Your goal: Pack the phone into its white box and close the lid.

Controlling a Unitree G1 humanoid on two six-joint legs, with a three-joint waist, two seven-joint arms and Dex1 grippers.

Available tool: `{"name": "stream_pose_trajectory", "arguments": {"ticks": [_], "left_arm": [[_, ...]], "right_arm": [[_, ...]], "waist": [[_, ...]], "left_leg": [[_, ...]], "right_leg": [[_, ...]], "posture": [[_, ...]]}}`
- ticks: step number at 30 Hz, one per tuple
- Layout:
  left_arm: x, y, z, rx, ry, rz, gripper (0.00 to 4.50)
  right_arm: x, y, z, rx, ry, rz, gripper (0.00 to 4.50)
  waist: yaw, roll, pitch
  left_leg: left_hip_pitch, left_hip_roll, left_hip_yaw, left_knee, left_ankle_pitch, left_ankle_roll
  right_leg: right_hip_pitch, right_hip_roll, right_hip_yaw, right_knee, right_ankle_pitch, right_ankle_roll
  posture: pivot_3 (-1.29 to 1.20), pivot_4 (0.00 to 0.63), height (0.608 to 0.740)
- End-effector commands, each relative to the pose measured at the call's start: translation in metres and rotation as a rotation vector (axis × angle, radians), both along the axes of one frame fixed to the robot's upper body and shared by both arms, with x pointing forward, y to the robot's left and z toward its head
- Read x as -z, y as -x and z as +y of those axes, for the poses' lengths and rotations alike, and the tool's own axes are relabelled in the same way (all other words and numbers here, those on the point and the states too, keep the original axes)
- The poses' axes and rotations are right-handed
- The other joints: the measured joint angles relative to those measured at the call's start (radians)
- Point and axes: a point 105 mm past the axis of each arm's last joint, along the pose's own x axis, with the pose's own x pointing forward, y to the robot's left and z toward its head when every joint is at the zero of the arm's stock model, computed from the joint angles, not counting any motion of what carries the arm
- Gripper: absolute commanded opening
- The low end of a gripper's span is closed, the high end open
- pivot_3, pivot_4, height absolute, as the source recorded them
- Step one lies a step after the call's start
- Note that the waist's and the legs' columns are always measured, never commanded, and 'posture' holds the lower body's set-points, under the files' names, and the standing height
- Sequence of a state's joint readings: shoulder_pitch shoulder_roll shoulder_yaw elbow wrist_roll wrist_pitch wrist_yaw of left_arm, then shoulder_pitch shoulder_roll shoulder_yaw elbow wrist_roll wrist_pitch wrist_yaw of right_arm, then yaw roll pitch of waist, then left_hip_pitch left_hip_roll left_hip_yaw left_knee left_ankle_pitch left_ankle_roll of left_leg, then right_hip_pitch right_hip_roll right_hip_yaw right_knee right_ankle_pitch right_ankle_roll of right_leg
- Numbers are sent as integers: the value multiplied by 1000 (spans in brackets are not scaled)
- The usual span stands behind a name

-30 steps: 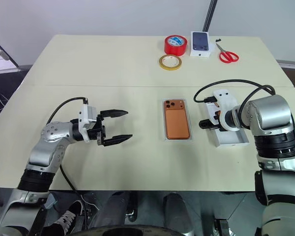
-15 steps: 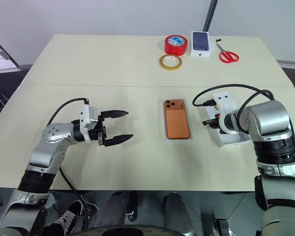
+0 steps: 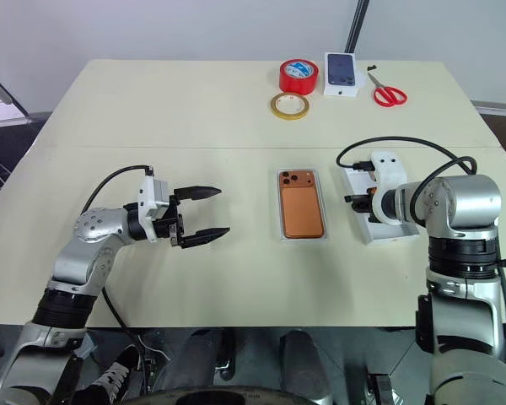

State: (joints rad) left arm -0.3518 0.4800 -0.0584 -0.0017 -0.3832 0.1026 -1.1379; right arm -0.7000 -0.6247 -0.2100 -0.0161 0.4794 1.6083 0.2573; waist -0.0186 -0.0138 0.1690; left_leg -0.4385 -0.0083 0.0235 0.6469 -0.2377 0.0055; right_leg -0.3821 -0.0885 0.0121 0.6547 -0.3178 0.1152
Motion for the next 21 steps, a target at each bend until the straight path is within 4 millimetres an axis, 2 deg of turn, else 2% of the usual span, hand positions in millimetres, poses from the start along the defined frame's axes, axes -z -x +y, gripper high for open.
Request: {"name": "stream_pose_trajectory", "arguments": {"ticks": [1, 3, 5, 7, 12, 15, 18, 21], "left_arm": [[-6, 0, -2, 9, 12, -23, 4500], [-5, 0, -2, 10, 14, -21, 4500], [-5, 0, -3, 8, 18, -19, 4500], [-7, -1, -4, -3, 38, -12, 4500], [-8, -1, -7, -19, 70, -9, 4500], [-10, -1, -10, -28, 86, -14, 4500], [-14, -3, -11, -28, 101, -10, 4500], [-20, -7, -8, -34, 126, -11, 4500]], "right_arm": [[-27, -8, 5, 17, -67, -105, 18], [-42, -15, 21, 3, -177, -177, 18], [-57, -16, 39, -73, -216, -262, 18], [-74, -8, 69, -215, -320, -368, 18], [-106, 13, 110, -354, -642, -544, 18], [-109, 22, 124, -382, -823, -538, 18], [-96, 30, 135, -393, -1012, -475, 18], [-78, 38, 141, -379, -1108, -384, 18]], "waist": [[1, 0, 0], [2, 0, 0], [1, 0, 0], [2, 0, 0], [3, 0, 0], [7, 0, 0], [6, 0, 0], [4, 0, 0]], "left_leg": [[-1, 0, 0, 0, 0, 0], [-5, 0, 1, 1, 1, -1], [-5, 0, 1, 1, 1, -1], [-5, 0, 2, 1, 2, -1], [-5, 1, 1, 2, 2, -1], [-5, 1, 1, 2, 2, -1], [-4, 1, 1, 2, 2, -1], [-5, 1, 1, 2, 2, -2]], "right_leg": [[-2, 0, 0, 1, 0, 0], [-7, 0, 1, 4, 0, 0], [-8, 1, 1, 7, 0, 0], [-10, 2, 1, 9, 0, 0], [-10, 4, 1, 9, 0, 1], [-9, 4, 1, 10, 0, 1], [-9, 3, 0, 10, 0, 1], [-9, 3, 0, 10, 0, 1]], "posture": [[0, 150, 728], [0, 150, 728], [0, 150, 728], [0, 150, 728], [0, 150, 728], [0, 150, 728], [0, 150, 728], [0, 150, 728]]}}
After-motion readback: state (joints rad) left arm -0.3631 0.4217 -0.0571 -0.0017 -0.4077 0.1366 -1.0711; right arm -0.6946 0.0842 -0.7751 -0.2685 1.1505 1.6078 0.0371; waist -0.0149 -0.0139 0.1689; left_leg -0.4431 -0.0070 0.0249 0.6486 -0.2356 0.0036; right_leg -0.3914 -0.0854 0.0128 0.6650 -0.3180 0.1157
